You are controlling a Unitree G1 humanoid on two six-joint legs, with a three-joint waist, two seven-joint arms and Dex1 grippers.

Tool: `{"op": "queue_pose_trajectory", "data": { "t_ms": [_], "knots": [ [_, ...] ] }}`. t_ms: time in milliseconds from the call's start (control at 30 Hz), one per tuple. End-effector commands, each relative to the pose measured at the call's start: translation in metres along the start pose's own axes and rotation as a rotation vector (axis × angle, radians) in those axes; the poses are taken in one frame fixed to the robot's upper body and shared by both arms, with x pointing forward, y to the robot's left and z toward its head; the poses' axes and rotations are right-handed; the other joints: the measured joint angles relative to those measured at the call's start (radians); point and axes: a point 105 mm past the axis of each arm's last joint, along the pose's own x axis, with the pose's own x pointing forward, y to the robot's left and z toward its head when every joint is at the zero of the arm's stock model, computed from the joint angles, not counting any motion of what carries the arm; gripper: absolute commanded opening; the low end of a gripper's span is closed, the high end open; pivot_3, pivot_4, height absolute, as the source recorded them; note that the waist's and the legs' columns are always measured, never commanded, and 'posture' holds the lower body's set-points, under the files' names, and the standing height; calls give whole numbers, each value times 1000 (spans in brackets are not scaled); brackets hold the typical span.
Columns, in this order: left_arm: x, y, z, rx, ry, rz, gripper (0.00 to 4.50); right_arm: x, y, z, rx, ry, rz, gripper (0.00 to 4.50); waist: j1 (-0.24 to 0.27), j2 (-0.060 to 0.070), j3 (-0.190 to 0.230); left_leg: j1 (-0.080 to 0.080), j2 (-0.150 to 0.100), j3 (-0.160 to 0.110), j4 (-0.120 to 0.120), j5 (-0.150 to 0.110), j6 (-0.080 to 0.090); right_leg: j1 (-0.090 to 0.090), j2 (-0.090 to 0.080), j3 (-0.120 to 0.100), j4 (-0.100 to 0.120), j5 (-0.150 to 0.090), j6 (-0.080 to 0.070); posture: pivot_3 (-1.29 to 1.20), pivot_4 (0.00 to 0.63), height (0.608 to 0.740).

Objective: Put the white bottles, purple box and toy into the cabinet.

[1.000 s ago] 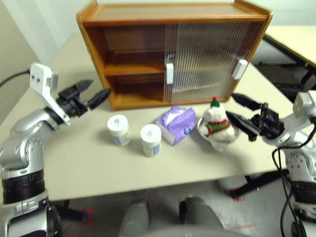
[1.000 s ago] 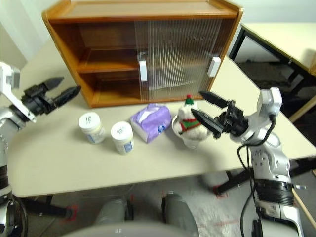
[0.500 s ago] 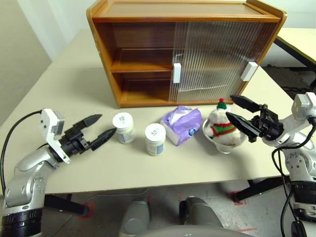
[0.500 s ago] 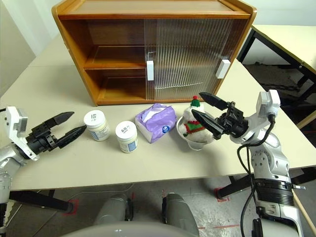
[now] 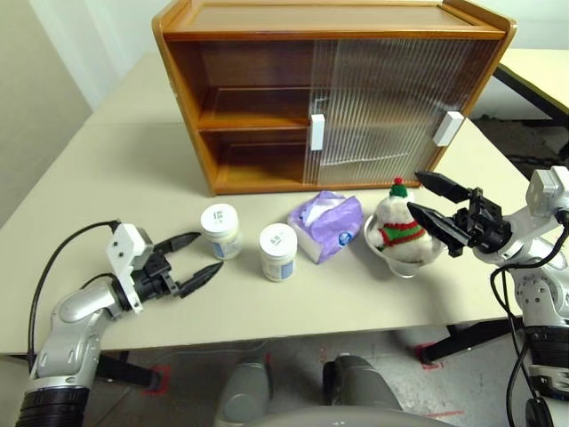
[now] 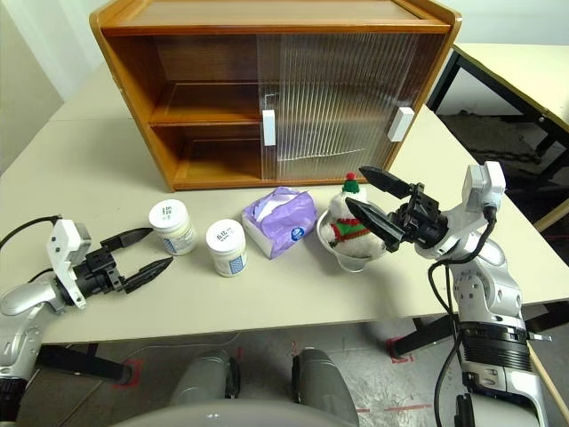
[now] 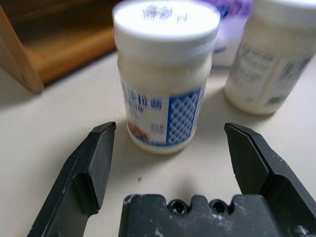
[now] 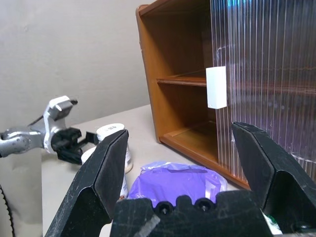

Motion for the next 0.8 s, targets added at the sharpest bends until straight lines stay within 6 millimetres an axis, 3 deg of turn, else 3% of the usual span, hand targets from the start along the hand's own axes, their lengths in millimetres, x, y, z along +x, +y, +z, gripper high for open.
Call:
{"op": "queue_pose_trajectory", "data": {
  "t_ms": [33, 67, 500, 600, 667, 800],
  "knots": [
    [10, -2, -10, 3, 11, 2, 4477, -1, -1, 0, -15, 19, 5, 4500, 0, 0, 0, 0, 0, 0, 0, 0, 0, 0, 0, 0, 0, 0, 1, 151, 4, 740],
    [13, -3, -14, 4, 18, -2, 4477, -1, -1, 0, -14, 20, 6, 4500, 0, 0, 0, 0, 0, 0, -1, 0, 0, -1, 0, 0, 0, 4, 8, 149, 4, 740],
    [48, -5, -18, 29, 7, -23, 4477, -1, 1, -3, -5, 33, 7, 4500, 4, 2, -1, -1, -1, 1, -2, 0, 0, -2, 0, 0, -3, 6, 11, 146, 7, 740],
    [53, -4, -14, 37, -4, -19, 3912, -1, 1, -3, -8, 32, 7, 4500, 5, 3, -2, -1, -1, 0, -1, 0, 0, -1, 0, 0, -3, 6, 11, 144, 1, 740],
    [54, -4, -14, 40, -1, -21, 3180, -1, 2, -3, -10, 32, 8, 4500, 4, 3, -2, -2, -1, 0, -1, 0, 0, -1, 0, 0, -3, 7, 11, 142, 0, 740],
    [55, -5, -14, 39, -3, -25, 3085, -1, 1, -2, -13, 34, 5, 4500, 5, 4, -3, -2, -1, 0, -2, 1, 1, -1, 0, 0, -4, 6, 11, 140, 2, 740]
  ]
}}
